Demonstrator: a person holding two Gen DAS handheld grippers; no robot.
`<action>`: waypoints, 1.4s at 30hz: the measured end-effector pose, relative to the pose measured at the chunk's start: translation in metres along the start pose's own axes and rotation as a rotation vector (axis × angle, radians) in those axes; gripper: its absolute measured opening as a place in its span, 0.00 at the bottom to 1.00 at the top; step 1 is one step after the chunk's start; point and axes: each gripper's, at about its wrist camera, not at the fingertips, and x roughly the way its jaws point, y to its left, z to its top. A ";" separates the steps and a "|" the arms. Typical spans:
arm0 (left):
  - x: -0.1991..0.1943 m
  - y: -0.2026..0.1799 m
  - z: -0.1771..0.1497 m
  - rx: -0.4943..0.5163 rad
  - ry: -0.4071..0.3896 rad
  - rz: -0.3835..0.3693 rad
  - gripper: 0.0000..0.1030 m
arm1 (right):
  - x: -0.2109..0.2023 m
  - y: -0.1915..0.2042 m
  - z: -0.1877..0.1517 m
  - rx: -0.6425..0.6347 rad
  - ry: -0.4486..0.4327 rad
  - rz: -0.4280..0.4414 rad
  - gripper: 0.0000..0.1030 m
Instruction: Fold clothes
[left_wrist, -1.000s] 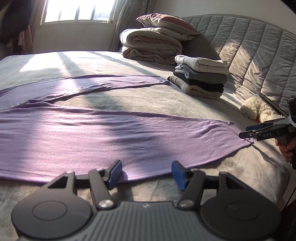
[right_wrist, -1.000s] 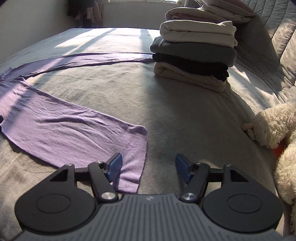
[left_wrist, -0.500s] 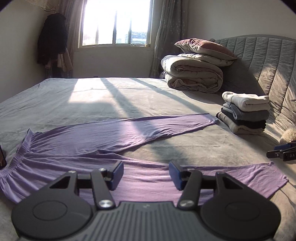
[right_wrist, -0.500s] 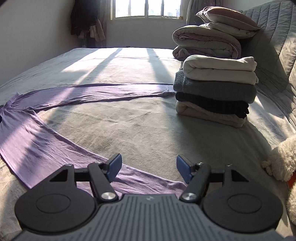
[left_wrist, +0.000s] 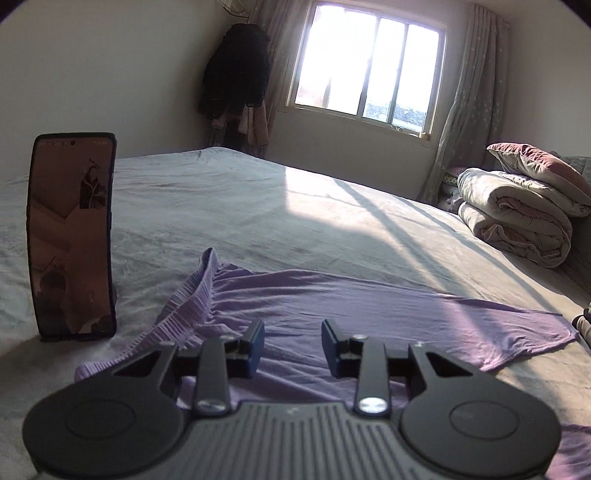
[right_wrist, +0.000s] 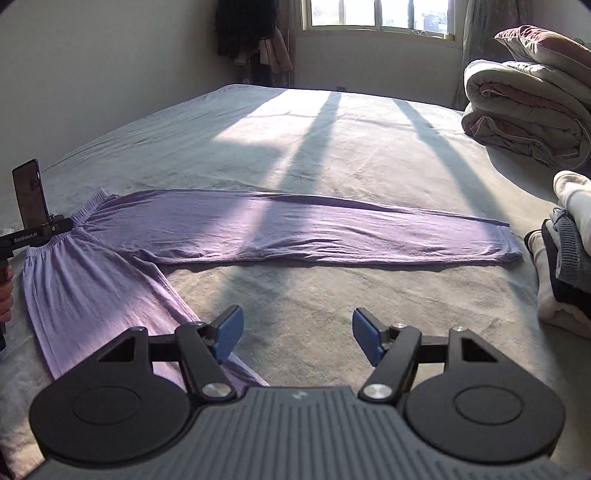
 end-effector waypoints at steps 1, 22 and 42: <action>0.007 0.005 0.002 -0.016 0.023 0.001 0.26 | 0.012 0.010 0.010 -0.020 0.006 0.014 0.67; 0.035 0.058 0.012 -0.105 0.075 0.043 0.18 | 0.235 0.168 0.138 -0.368 0.050 0.197 0.67; 0.041 0.080 0.015 -0.098 0.154 0.045 0.02 | 0.203 0.188 0.153 -0.416 0.083 0.160 0.02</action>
